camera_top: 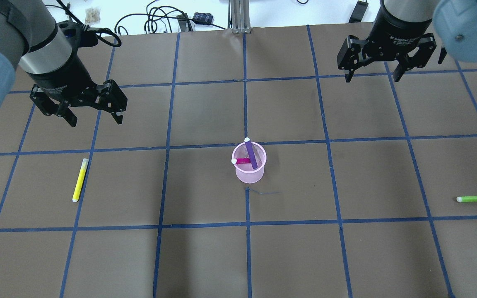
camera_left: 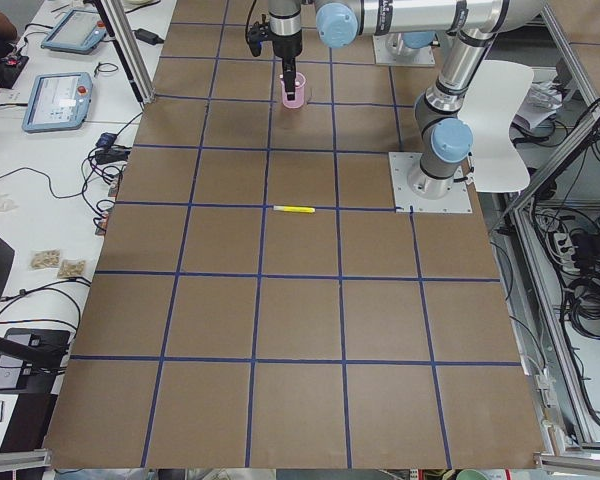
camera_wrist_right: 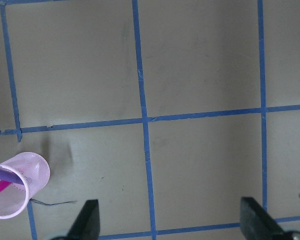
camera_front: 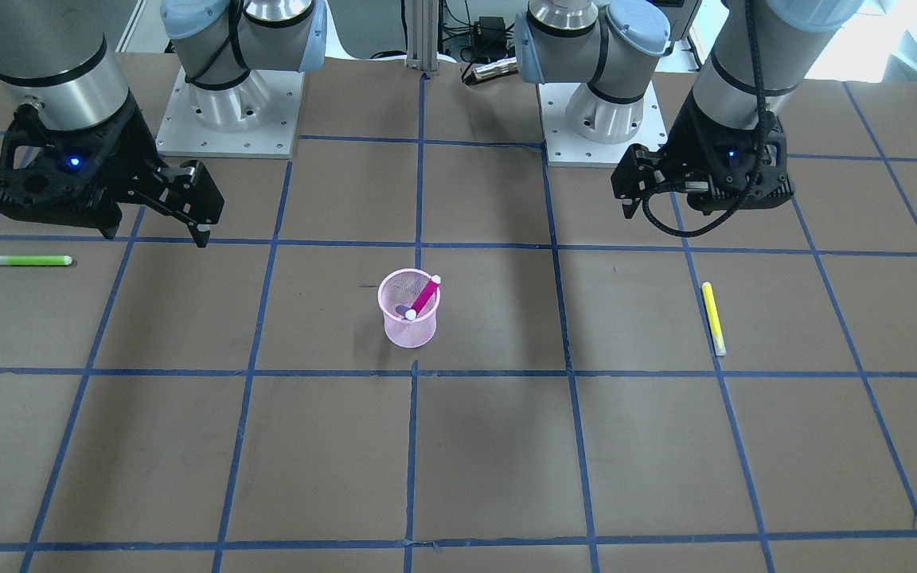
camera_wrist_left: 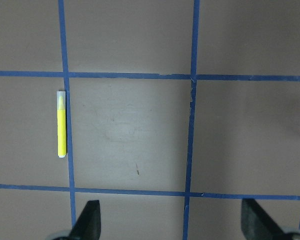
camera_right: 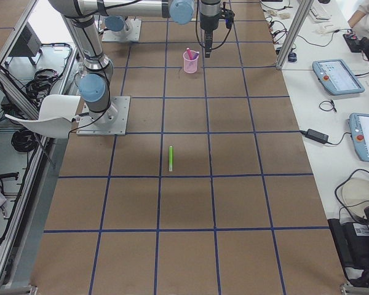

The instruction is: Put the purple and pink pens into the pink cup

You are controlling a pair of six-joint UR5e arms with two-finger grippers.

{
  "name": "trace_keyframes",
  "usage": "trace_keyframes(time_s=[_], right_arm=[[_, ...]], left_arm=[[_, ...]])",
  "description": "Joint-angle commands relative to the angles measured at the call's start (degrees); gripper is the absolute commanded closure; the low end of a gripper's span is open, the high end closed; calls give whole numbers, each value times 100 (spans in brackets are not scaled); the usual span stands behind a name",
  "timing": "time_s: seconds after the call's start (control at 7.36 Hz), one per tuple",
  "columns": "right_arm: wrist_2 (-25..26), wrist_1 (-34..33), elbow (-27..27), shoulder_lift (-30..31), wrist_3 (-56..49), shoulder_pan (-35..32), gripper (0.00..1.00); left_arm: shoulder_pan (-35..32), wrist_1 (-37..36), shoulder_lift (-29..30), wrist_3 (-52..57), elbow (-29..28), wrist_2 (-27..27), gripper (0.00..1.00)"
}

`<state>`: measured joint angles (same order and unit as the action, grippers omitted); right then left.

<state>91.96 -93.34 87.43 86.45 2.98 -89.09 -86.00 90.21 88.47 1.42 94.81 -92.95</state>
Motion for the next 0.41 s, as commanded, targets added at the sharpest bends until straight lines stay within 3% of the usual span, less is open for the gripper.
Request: trace_keyframes(time_s=[0.0,0.27], right_arm=[[23,0,2,3,-8,14,0],[-38,-8,2,3,9,-12,0]], left_arm=[[-13,-56,-23,-28,46,5,0],[-13,-65,-41,-28,46,13,0]])
